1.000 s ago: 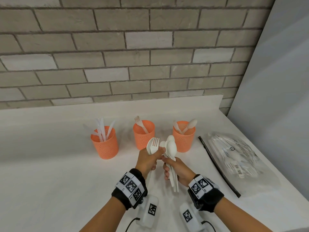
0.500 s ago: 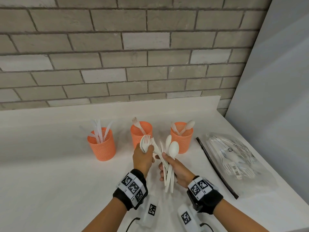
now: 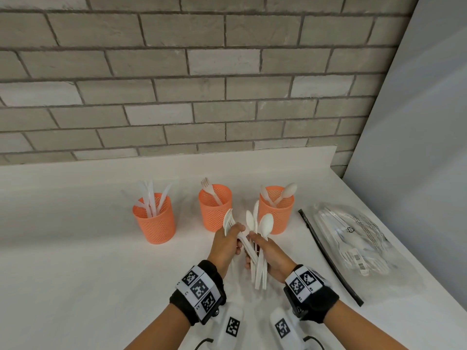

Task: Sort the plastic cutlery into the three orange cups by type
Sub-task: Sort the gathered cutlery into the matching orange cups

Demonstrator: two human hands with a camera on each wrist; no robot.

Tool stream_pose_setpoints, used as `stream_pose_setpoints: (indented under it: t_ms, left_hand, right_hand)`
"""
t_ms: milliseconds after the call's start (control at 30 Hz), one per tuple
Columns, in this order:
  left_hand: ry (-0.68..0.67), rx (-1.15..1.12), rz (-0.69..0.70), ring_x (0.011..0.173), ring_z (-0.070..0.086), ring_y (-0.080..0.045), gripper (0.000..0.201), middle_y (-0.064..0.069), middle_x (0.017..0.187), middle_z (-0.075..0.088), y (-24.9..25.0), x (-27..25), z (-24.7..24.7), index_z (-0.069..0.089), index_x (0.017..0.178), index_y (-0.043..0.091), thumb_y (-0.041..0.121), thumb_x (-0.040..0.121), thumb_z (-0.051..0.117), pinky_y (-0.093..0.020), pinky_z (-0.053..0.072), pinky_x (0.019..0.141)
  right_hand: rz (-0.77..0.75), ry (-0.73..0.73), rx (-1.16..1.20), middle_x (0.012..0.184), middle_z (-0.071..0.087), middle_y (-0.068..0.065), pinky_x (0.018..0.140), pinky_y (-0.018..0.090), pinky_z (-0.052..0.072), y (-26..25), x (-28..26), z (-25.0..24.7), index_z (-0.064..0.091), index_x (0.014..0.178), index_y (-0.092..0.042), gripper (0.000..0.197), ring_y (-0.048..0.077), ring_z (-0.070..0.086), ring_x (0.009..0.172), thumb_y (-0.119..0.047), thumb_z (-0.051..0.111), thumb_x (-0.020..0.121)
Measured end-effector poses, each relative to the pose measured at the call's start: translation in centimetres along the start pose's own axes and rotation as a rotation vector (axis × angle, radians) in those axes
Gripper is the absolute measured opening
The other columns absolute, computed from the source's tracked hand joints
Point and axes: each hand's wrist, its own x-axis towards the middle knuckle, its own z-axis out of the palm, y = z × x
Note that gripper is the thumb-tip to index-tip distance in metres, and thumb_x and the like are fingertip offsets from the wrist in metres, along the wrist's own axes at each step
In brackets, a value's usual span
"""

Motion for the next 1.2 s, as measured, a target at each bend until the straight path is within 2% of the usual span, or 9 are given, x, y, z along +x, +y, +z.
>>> stream_pose_setpoints:
  t_ms: [133, 233, 367, 533, 600, 700, 967, 1033, 1200]
  left_hand:
    - [-0.063, 0.049, 0.021, 0.062, 0.06, -0.013, 0.022, -0.002, 0.065, 0.063, 0.4, -0.8, -0.3, 0.047, 0.082, 0.013, 0.02, 0.099, 0.037, -0.025, 0.046, 0.064]
    - [-0.099, 0.053, 0.051, 0.05, 0.055, -0.017, 0.013, -0.004, 0.055, 0.053, 0.9, -0.6, -1.2, 0.044, 0.085, 0.012, 0.014, 0.098, 0.042, -0.026, 0.047, 0.055]
    - [0.052, 0.119, 0.135, 0.034, 0.041, -0.009, 0.008, -0.006, 0.058, 0.041, 2.1, 1.4, -2.7, 0.047, 0.086, 0.007, 0.008, 0.093, 0.05, -0.02, 0.038, 0.038]
    - [0.262, 0.056, 0.317, 0.032, 0.045, -0.005, 0.023, -0.001, 0.046, 0.05, 6.8, 4.8, -3.9, 0.049, 0.081, 0.006, 0.024, 0.096, 0.048, -0.018, 0.042, 0.04]
    - [0.336, -0.042, 0.369, 0.032, 0.046, -0.005, 0.02, 0.001, 0.046, 0.051, 9.0, 6.4, -4.1, 0.046, 0.084, 0.011, 0.027, 0.096, 0.047, -0.018, 0.042, 0.04]
    - [0.385, -0.175, 0.426, 0.033, 0.045, -0.008, 0.017, 0.006, 0.04, 0.049, 11.5, 8.4, -4.1, 0.045, 0.081, 0.02, 0.026, 0.096, 0.048, -0.02, 0.042, 0.042]
    - [0.425, -0.111, 0.424, 0.036, 0.044, -0.005, 0.014, -0.002, 0.063, 0.046, 10.7, 12.3, -3.2, 0.043, 0.084, 0.019, 0.013, 0.095, 0.048, -0.024, 0.045, 0.048]
    - [0.434, -0.059, 0.391, 0.034, 0.046, -0.003, 0.02, -0.002, 0.067, 0.049, 9.5, 13.2, -3.0, 0.04, 0.08, 0.024, 0.013, 0.094, 0.05, -0.027, 0.044, 0.053]
    - [0.452, -0.007, 0.286, 0.05, 0.056, -0.013, 0.015, -0.004, 0.086, 0.057, 6.7, 14.1, -2.3, 0.038, 0.089, 0.017, 0.009, 0.092, 0.051, -0.03, 0.049, 0.058]
  right_hand:
    - [-0.084, 0.11, -0.06, 0.065, 0.056, 0.008, 0.054, 0.026, 0.054, -0.1, 0.2, -1.0, 0.051, 0.093, -0.006, 0.022, 0.016, 0.057, 0.053, -0.026, 0.044, 0.098]
    - [-0.166, 0.202, -0.166, 0.057, 0.04, 0.0, 0.042, 0.02, 0.042, -0.3, 0.1, -1.9, 0.051, 0.092, -0.011, 0.016, 0.007, 0.04, 0.042, -0.027, 0.053, 0.094]
    - [-0.308, 0.271, -0.272, 0.054, 0.034, -0.001, 0.038, 0.019, 0.028, -1.6, 0.4, -2.6, 0.05, 0.074, -0.013, 0.021, 0.008, 0.031, 0.04, -0.021, 0.065, 0.086]
    - [-0.513, 0.458, -0.307, 0.04, 0.048, -0.012, 0.051, 0.017, 0.039, -6.3, 2.4, -2.3, 0.058, 0.064, -0.012, 0.022, 0.002, 0.045, 0.043, -0.016, 0.064, 0.085]
    - [-0.606, 0.482, -0.208, 0.038, 0.044, -0.011, 0.048, 0.016, 0.039, -8.5, 3.1, -2.1, 0.052, 0.06, -0.007, 0.028, 0.0, 0.042, 0.039, -0.012, 0.062, 0.086]
    - [-0.714, 0.573, -0.108, 0.042, 0.039, -0.007, 0.042, 0.013, 0.033, -11.2, 4.2, -1.7, 0.041, 0.052, -0.015, 0.041, 0.001, 0.036, 0.035, -0.01, 0.061, 0.087]
    - [-0.774, 0.638, -0.355, 0.051, 0.047, -0.002, 0.046, 0.019, 0.032, -10.8, 7.1, -1.5, 0.048, 0.062, -0.021, 0.031, 0.003, 0.041, 0.045, -0.019, 0.059, 0.09]
    - [-0.764, 0.624, -0.391, 0.05, 0.046, -0.005, 0.042, 0.012, 0.031, -10.5, 7.7, -1.7, 0.054, 0.073, -0.017, 0.019, 0.0, 0.044, 0.042, -0.016, 0.056, 0.092]
    - [-0.725, 0.635, -0.403, 0.048, 0.042, -0.007, 0.046, 0.018, 0.031, -9.9, 8.8, -2.0, 0.058, 0.082, -0.006, 0.021, 0.002, 0.043, 0.041, -0.023, 0.054, 0.093]
